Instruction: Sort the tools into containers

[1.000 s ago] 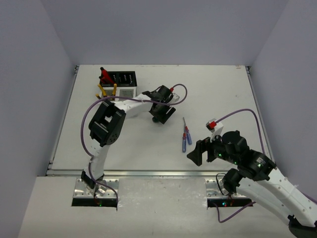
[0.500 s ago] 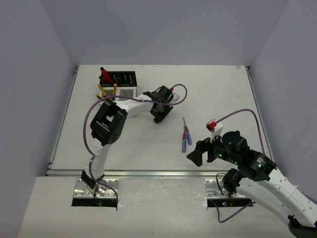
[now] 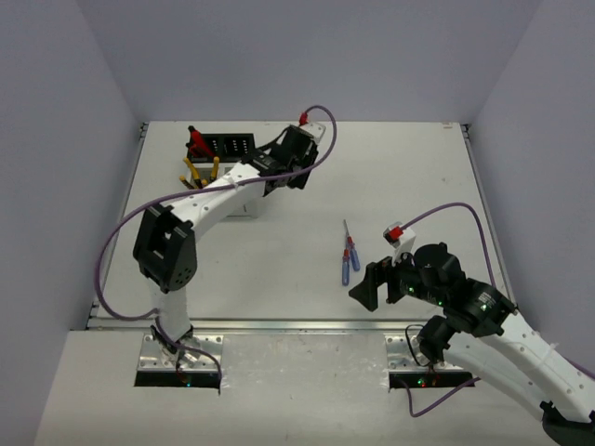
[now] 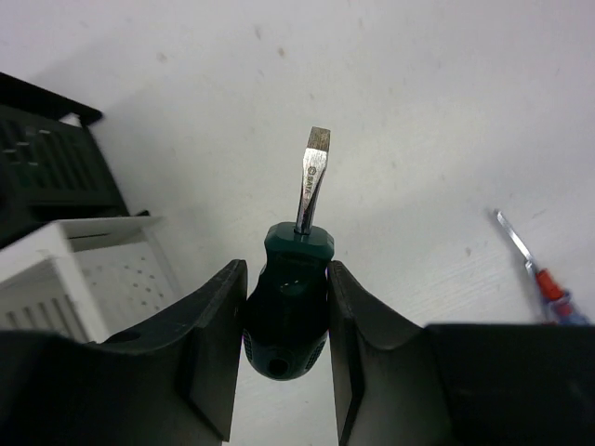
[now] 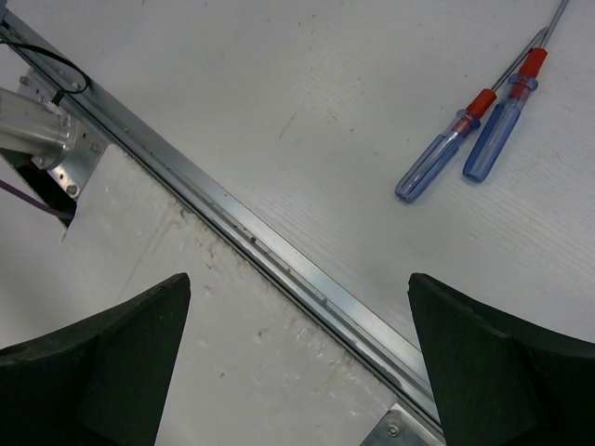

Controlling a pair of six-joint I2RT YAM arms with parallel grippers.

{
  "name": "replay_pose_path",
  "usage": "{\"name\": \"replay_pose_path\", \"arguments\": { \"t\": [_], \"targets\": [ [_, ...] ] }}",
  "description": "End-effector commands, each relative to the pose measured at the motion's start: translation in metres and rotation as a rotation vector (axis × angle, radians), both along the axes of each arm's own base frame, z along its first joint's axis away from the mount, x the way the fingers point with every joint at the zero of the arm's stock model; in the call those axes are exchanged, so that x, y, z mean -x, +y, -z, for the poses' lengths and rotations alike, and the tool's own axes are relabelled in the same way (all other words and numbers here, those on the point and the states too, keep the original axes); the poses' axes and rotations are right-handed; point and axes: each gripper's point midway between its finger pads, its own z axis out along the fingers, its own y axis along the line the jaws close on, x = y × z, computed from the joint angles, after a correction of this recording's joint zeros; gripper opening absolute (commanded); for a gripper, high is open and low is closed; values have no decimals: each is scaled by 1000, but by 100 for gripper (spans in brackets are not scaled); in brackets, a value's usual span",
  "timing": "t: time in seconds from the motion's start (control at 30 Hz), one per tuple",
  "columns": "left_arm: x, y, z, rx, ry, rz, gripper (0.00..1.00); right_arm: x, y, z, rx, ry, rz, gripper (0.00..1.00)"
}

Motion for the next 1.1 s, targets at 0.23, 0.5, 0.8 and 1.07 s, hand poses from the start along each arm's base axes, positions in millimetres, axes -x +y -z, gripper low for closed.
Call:
{"name": "replay_pose_path", "arguments": {
  "t": [0.23,0.5,0.8,1.07],
  "targets": [
    [-52,98,-159,426,-430,-445,0,-16,2,-9,-19,-40,58,99],
    [-88,136,-149,473,-496,-533,0,-14,8,7,-14,10,52,99],
    [-120,157,-104,448,-508,-629,0,-9,11,11,-32,40,37,99],
    [-129,185,-54,368,-414,-761,0,-9,5,11,-25,38,66,99]
  ]
}}
